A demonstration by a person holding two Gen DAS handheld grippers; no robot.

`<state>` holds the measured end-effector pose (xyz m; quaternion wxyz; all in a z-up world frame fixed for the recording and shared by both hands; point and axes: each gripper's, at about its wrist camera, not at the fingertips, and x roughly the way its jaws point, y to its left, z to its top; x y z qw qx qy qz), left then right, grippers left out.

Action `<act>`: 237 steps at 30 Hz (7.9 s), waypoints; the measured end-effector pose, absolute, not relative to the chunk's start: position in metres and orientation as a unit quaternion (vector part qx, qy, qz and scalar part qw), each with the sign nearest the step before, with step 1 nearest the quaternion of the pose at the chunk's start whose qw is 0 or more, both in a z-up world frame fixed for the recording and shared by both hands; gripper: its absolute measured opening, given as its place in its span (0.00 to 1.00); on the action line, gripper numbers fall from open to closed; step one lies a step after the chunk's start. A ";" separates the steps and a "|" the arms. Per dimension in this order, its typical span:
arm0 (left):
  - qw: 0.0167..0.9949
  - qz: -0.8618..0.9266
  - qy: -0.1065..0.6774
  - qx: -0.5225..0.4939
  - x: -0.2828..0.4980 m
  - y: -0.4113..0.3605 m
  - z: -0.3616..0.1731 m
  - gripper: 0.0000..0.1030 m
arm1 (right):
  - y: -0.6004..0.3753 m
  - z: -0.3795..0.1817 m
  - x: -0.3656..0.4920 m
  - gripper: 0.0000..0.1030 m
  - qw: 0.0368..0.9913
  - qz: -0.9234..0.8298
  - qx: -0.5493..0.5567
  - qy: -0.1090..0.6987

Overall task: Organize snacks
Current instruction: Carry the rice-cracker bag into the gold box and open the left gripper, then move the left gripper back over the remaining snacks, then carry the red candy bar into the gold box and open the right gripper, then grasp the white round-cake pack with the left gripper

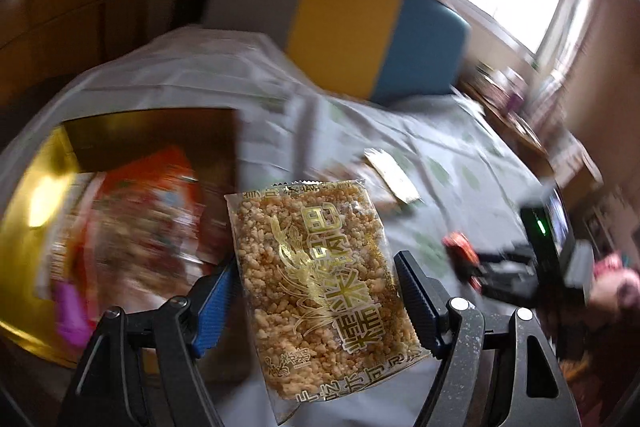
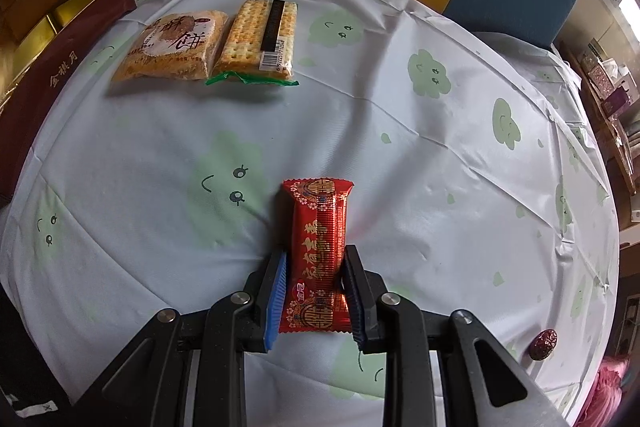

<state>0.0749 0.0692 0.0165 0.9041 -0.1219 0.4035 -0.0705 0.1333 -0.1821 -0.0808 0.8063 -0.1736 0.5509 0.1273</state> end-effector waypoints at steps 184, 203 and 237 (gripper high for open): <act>0.881 -0.190 0.429 0.064 0.028 -0.054 -0.073 0.86 | -0.243 -0.068 0.169 0.37 0.814 0.087 -0.093 0.567; 0.851 -0.232 0.466 0.072 0.120 -0.046 -0.006 0.82 | -0.216 -0.047 0.153 0.37 0.827 0.124 -0.120 0.535; 0.800 -0.222 0.510 0.225 0.248 -0.074 -0.066 0.57 | -0.214 -0.039 0.154 0.37 0.838 0.129 -0.131 0.515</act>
